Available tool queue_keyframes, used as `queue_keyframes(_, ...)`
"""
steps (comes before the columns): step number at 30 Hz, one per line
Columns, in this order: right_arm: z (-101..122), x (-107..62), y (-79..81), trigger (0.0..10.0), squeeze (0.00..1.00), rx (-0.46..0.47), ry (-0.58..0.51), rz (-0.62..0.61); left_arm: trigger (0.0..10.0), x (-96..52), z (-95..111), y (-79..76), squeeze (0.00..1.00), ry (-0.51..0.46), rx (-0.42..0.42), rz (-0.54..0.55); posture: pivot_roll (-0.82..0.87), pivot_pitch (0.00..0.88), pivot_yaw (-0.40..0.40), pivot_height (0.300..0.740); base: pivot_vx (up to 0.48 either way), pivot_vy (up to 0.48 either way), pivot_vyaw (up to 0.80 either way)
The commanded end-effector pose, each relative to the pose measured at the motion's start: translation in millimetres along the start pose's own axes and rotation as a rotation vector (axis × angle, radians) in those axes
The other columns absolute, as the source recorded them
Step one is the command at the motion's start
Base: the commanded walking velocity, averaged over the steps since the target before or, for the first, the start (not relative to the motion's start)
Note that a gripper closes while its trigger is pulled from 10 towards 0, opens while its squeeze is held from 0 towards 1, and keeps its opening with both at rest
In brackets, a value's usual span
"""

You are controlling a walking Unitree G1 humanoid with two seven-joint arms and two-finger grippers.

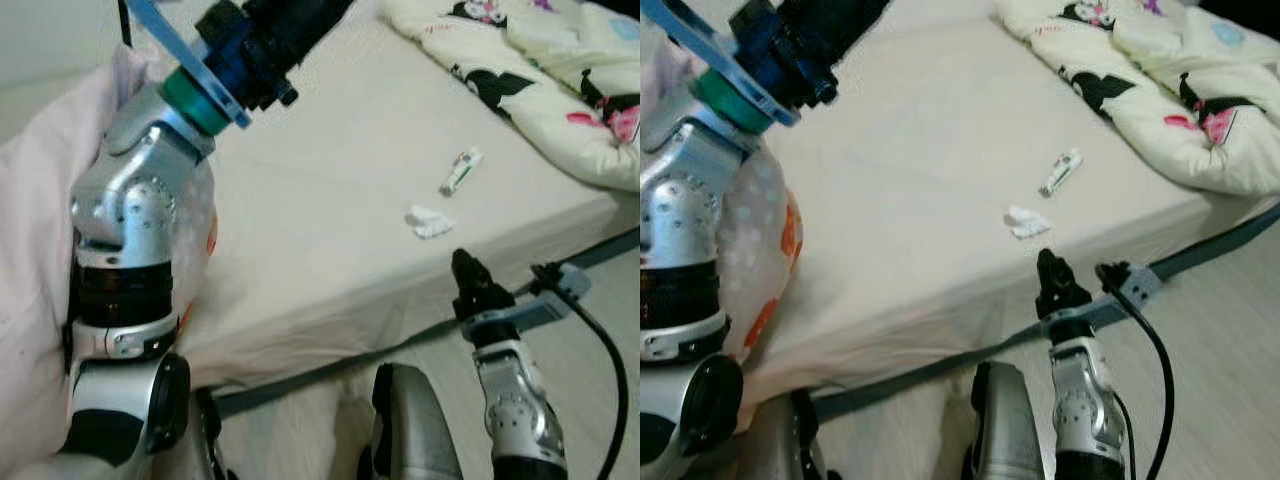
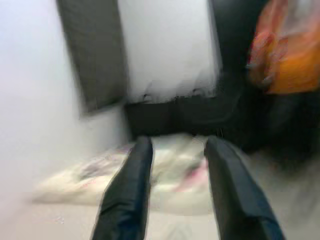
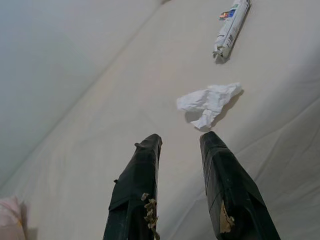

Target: Clean up the room

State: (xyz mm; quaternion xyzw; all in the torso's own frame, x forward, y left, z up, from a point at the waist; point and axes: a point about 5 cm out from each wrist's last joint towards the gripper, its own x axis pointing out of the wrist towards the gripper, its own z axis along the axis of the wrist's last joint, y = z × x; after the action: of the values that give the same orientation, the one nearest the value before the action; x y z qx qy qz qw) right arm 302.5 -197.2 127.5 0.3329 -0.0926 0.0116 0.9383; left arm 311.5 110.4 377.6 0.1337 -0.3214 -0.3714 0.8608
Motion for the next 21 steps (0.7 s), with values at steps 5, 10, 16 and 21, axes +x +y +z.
queue_keyframes(5, -3, -5.5, -9.5, 10.0, 0.00, -0.016, 0.012, -0.033, 10.0, -22.1, -54, -47.6, 0.00, 0.423, 0.187, -0.133, 0.01, 0.158, 0.070, 0.533, 0.000, 0.000, 0.00)
queue_keyframes(10, -8, -6.7, -9.1, 10.0, 0.00, -0.036, 0.029, -0.026, 10.0, -54.8, -109, -68.0, 0.00, 0.647, 0.325, -0.330, 0.00, 0.157, 0.070, 0.533, 0.000, 0.000, 0.00)
queue_keyframes(16, -10, -8.1, -10.2, 10.0, 0.00, -0.040, 0.038, -0.030, 10.0, -56.8, -148, -48.5, 0.00, 0.782, 0.580, -0.315, -0.01, 0.161, 0.067, 0.533, 0.000, 0.000, 0.00)
queue_keyframes(21, -7, -5.8, -8.8, 10.0, 0.00, -0.042, 0.026, -0.027, 10.0, -42.6, -156, -4.2, 0.00, 0.898, 0.909, -0.131, -0.02, 0.157, 0.069, 0.533, 0.000, 0.000, 0.00)
